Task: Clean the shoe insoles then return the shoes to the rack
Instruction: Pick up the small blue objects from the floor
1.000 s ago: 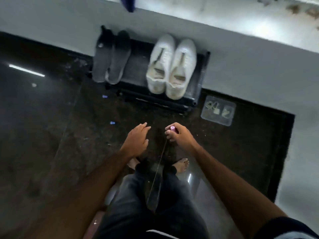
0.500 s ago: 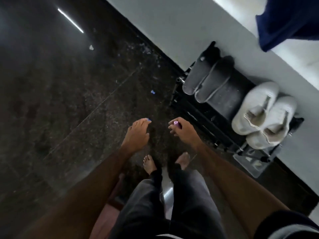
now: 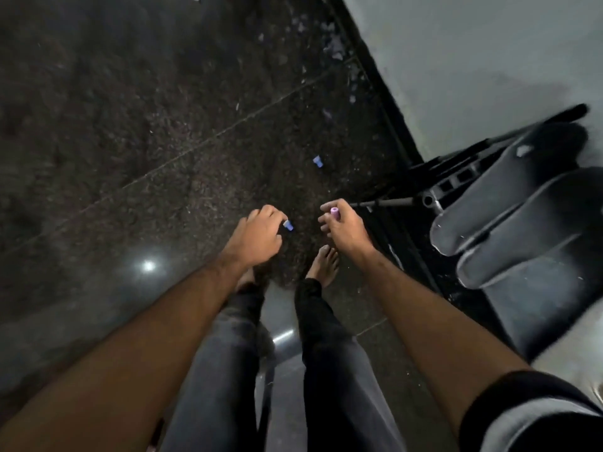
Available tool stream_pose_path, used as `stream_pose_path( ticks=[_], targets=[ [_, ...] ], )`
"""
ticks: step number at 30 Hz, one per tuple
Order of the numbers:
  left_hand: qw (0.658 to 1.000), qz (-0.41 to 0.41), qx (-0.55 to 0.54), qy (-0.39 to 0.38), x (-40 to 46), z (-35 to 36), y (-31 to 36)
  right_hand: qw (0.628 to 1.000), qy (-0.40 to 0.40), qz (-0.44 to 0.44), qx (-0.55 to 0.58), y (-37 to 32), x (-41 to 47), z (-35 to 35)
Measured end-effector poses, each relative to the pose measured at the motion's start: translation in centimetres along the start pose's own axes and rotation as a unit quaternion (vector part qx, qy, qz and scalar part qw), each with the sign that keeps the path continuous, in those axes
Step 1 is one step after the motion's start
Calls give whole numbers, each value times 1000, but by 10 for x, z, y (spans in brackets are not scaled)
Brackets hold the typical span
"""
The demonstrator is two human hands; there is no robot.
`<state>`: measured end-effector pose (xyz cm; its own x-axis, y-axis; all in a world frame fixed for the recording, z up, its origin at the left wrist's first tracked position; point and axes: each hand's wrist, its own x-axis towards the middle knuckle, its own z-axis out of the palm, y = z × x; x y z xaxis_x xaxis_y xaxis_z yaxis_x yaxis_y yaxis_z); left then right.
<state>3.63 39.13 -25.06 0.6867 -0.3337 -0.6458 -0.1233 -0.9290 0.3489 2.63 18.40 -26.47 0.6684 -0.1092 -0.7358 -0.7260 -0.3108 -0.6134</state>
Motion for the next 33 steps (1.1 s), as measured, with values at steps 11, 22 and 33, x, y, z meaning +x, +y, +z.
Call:
stream_pose_path(
  ticks=[11,22,33],
  targets=[
    [994,12,30,-104,196,144,-88,996,64,9,-55,91,238,70],
    [970,137,170,-109,270,256,-127,995,82,50,-18,167,317,111],
    [885,-75,-434,150,306,213,-152,979,187,9,-78,130,344,107]
  ],
)
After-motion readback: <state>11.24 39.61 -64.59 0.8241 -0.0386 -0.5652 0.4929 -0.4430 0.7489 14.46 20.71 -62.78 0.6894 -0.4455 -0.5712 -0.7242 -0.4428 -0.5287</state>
